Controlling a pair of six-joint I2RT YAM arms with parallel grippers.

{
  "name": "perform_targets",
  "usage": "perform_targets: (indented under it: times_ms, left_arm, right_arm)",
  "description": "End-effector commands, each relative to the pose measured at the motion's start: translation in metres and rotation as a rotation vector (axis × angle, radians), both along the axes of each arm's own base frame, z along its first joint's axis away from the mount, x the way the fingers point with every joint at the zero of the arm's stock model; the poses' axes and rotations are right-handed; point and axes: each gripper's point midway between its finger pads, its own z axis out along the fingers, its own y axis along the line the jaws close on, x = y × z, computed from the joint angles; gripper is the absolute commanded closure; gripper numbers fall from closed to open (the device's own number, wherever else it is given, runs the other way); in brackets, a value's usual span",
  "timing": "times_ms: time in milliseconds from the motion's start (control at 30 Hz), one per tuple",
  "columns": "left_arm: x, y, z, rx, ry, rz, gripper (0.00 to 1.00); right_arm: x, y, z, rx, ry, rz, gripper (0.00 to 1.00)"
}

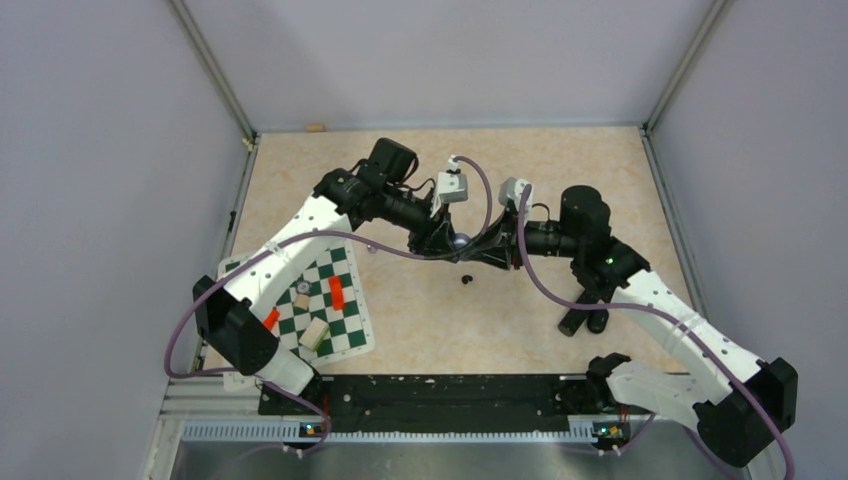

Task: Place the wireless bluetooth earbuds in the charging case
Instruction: Pass from the right arm to the left

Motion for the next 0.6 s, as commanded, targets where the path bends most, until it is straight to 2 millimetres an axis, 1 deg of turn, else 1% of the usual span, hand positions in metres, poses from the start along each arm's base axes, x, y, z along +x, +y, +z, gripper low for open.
perform_targets:
  times_ms: [0, 67, 133, 167, 267, 300, 367, 433, 567]
  left_arm:
    - [-0.0065, -0.0055, 0.0165, -0.069, -0.01, -0.039, 0.64]
    - [-0.0066, -0.0059, 0.0156, -0.067, -0.007, -0.039, 0.73]
    - [-0.0058, -0.0064, 0.0154, -0.066, -0.009, -0.036, 0.85]
    - [-0.0049, -0.0065, 0.0146, -0.063, -0.009, -0.033, 0.9]
    - [-0.0031, -0.0067, 0.0132, -0.058, -0.011, -0.027, 0.96]
    - [-0.0031, -0.0066, 0.0129, -0.056, -0.011, -0.025, 1.0]
    - [-0.0023, -0.0068, 0.0122, -0.055, -0.01, -0.022, 1.0]
    - [-0.0023, -0.0065, 0.0129, -0.056, -0.012, -0.021, 1.0]
    - [-0.0015, -0.0049, 0.0091, -0.045, -0.023, -0.017, 1.0]
  right_arm:
    - [0.0036, 0.0053, 0.0029, 0.015, -0.024, 0.002, 0.96]
    - [0.0042, 0.0056, 0.0024, 0.015, -0.023, 0.001, 0.96]
    - [0.0041, 0.0059, 0.0021, 0.014, -0.022, 0.002, 0.96]
    - [0.0042, 0.0057, 0.0022, 0.014, -0.022, 0.002, 0.96]
    - [0.0043, 0.0055, 0.0019, 0.014, -0.024, 0.0, 0.96]
    - [0.0041, 0.0053, 0.0026, 0.015, -0.027, 0.0, 0.96]
    - [0.0041, 0.0051, 0.0023, 0.014, -0.028, 0.0, 0.96]
    - [0.0038, 0.0045, 0.0025, 0.013, -0.033, -0.002, 0.93]
    - [0.0024, 0.0019, 0.0083, 0.015, -0.053, -0.01, 0.84]
